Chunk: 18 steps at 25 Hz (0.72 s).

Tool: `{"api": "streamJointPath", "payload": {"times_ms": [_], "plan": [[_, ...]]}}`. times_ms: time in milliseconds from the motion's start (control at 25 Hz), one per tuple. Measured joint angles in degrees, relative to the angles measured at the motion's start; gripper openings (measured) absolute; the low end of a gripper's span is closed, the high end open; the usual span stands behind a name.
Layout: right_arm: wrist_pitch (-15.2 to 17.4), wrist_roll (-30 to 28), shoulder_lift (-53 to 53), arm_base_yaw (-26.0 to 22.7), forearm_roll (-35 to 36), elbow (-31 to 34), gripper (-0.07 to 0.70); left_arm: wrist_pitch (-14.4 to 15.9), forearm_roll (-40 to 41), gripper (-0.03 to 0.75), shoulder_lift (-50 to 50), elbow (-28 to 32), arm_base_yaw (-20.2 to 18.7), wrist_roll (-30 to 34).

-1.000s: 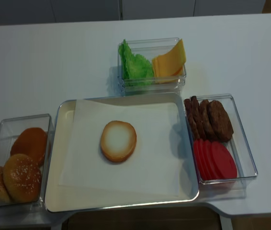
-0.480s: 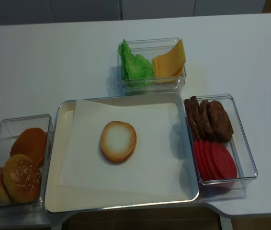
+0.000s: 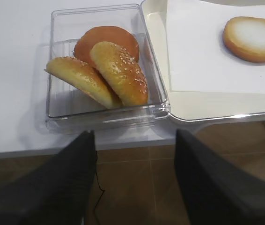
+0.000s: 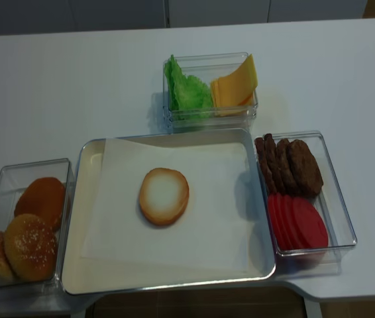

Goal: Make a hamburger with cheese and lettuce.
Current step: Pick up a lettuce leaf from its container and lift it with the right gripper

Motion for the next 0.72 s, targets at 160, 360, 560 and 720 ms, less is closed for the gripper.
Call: {"api": "streamJointPath", "payload": {"times_ms": [160,360,560,720], "plan": [[-3.9,0.0,9.2,0.0,4.1,-4.4,0.269,0.0,0.0,0.403,0.0,0.0,0.0,0.0],[-6.7,-5.7,20.1,0.0,14.8,-9.7,0.269,0.0,0.0,0.403,0.0,0.0,0.0,-0.4],[-7.7,-12.8,29.2,0.5,24.3,-14.7,0.269,0.0,0.0,0.403,0.0,0.0,0.0,-0.4],[-9.1,-14.3,35.1,4.9,23.0,-19.4,0.269,0.0,-0.1,0.403,0.0,0.0,0.0,-0.5]]}}
